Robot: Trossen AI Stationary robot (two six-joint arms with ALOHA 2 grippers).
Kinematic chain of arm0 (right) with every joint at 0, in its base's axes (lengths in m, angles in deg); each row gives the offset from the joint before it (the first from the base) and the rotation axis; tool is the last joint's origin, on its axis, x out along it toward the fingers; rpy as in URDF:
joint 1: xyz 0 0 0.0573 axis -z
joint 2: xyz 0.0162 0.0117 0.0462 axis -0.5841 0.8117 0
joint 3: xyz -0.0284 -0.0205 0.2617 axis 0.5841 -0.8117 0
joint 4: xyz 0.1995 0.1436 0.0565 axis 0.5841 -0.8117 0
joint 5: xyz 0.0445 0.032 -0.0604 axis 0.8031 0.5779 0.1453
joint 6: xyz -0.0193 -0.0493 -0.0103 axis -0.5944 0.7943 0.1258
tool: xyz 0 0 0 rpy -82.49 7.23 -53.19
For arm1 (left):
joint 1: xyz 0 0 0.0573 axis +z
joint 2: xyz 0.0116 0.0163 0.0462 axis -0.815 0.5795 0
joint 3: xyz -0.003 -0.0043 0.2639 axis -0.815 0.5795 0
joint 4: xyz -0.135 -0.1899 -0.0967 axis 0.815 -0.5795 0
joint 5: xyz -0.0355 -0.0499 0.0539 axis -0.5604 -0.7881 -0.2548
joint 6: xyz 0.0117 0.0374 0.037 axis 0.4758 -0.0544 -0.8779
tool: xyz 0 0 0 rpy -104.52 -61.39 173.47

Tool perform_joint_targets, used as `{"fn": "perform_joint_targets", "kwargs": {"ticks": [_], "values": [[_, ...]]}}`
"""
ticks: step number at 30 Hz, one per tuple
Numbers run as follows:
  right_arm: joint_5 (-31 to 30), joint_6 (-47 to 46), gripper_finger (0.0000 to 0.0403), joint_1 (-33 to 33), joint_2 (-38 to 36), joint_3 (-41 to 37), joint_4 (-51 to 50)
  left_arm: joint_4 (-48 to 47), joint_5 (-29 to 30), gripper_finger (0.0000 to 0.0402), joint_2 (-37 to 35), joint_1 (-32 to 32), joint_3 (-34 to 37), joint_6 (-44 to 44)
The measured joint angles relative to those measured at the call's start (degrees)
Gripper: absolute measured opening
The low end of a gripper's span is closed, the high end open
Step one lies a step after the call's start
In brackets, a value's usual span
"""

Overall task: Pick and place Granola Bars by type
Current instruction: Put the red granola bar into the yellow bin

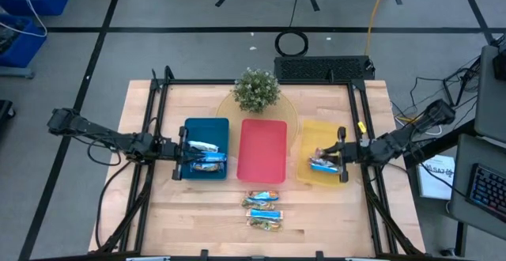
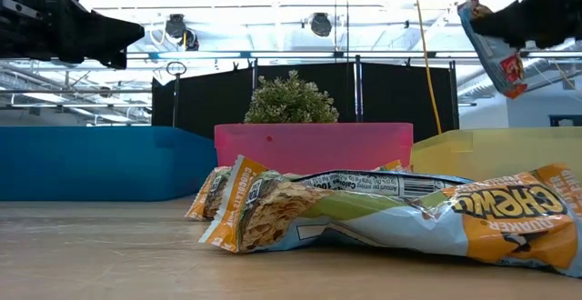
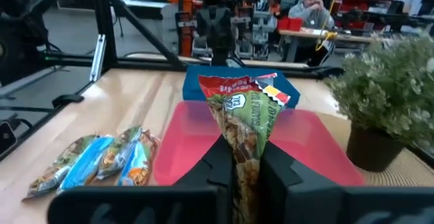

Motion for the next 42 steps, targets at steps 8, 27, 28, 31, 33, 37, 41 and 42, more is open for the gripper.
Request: {"fn": "perform_joint_targets", "kwargs": {"ticks": [8,27,28,31,33,37,41,42], "values": [[-1.66,-7.64,0.0021,2.04,1.71,10.08,-17.71,-0.02,0.00,0.0031,-0.02,0.00,0.00,0.37],[15.31,-30.65,0.0027,14.09,44.10,31.26,-54.80,0.00,0.00,0.0031,-0.02,0.00,0.00,0.44],[15.35,-30.79,0.0030,14.57,45.33,31.26,-54.82,0.00,0.00,0.0031,-0.02,0.00,0.00,0.46],[16.47,-30.29,0.0034,15.78,48.64,31.26,-54.80,0.03,0.00,0.0031,-0.02,0.00,0.00,0.46],[16.76,-29.52,0.0031,16.43,50.11,31.26,-54.56,0.03,0.00,0.0031,-0.02,0.00,0.00,0.44],[16.61,-27.60,0.0030,16.93,51.26,31.26,-52.72,0.03,0.00,0.0031,-0.02,0.00,0.00,-0.59],[16.66,-26.36,0.0059,16.91,50.70,31.26,-50.49,0.03,0.00,0.0031,-0.02,0.00,0.00,-0.52],[16.66,-26.42,0.0069,16.91,50.48,31.26,-50.40,0.03,0.00,0.0031,-0.02,0.00,0.00,-0.52]]}}
